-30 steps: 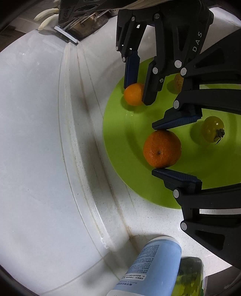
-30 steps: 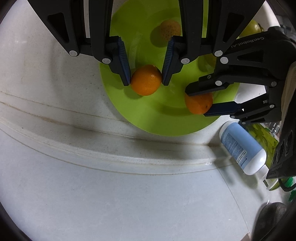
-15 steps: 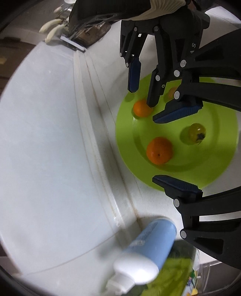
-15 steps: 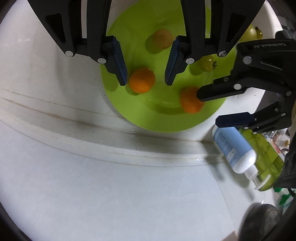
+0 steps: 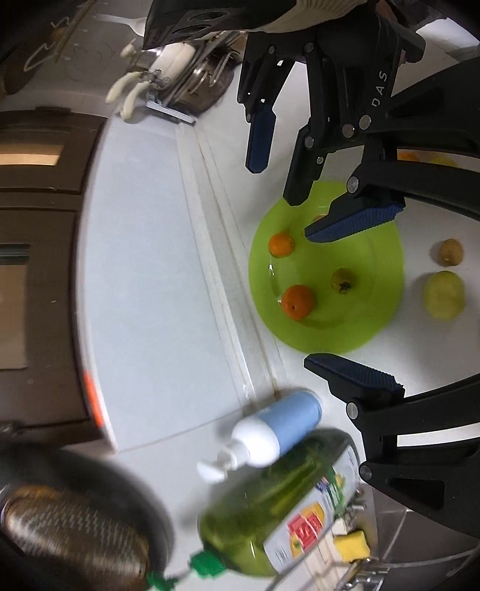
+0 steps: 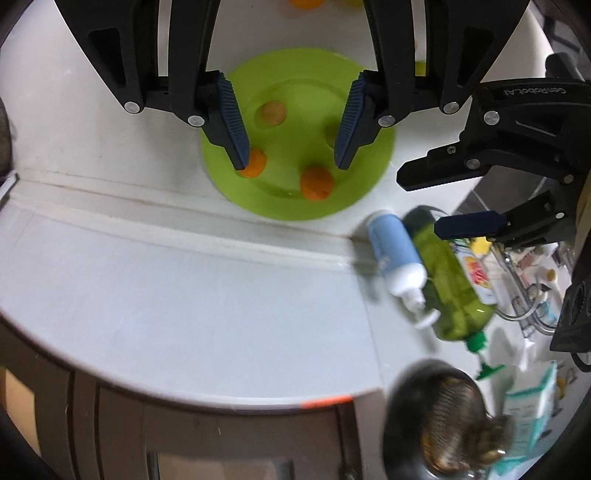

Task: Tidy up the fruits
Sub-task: 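Withdraw both open tools from the plate toward the remaining fruits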

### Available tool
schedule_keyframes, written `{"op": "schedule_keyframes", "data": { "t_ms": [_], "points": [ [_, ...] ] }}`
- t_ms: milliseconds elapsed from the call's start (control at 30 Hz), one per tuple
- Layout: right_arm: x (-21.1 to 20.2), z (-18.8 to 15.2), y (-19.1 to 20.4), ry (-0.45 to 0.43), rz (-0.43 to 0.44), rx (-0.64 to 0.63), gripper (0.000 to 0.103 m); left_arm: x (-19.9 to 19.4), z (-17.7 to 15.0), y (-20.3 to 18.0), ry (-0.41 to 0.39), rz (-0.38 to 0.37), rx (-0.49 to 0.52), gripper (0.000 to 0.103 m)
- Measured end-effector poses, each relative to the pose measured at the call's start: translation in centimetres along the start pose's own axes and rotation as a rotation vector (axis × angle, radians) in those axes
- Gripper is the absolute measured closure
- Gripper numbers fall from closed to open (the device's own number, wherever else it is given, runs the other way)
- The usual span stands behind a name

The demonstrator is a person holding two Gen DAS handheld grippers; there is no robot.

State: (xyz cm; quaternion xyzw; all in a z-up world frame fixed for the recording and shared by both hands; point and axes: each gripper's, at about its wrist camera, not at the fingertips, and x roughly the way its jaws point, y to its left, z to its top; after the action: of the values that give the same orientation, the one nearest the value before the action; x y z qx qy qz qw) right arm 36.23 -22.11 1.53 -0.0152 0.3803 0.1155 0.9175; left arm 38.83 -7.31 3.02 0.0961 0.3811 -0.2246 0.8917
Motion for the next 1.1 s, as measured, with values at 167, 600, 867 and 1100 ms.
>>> {"op": "schedule_keyframes", "data": {
  "t_ms": [167, 600, 867, 1100],
  "points": [
    [-2.8, -0.6, 1.9, -0.049, 0.011, -0.027, 0.054, -3.2, -1.2, 0.3, -0.035, 0.017, -0.018, 0.038],
    [-5.8, -3.9, 7.5, -0.084, 0.019, -0.075, 0.049, -7.6, -7.7, 2.2, -0.020, 0.050, -0.102, 0.036],
    [-6.0, -6.2, 9.4, -0.056, 0.033, -0.067, 0.049, -8.4, -11.4, 3.2, 0.003, 0.051, -0.151, 0.036],
    [-5.6, -7.9, 10.9, -0.033, 0.023, -0.070, 0.049, -8.3, -13.3, 4.0, 0.022, 0.050, -0.172, 0.036]
  ]
}}
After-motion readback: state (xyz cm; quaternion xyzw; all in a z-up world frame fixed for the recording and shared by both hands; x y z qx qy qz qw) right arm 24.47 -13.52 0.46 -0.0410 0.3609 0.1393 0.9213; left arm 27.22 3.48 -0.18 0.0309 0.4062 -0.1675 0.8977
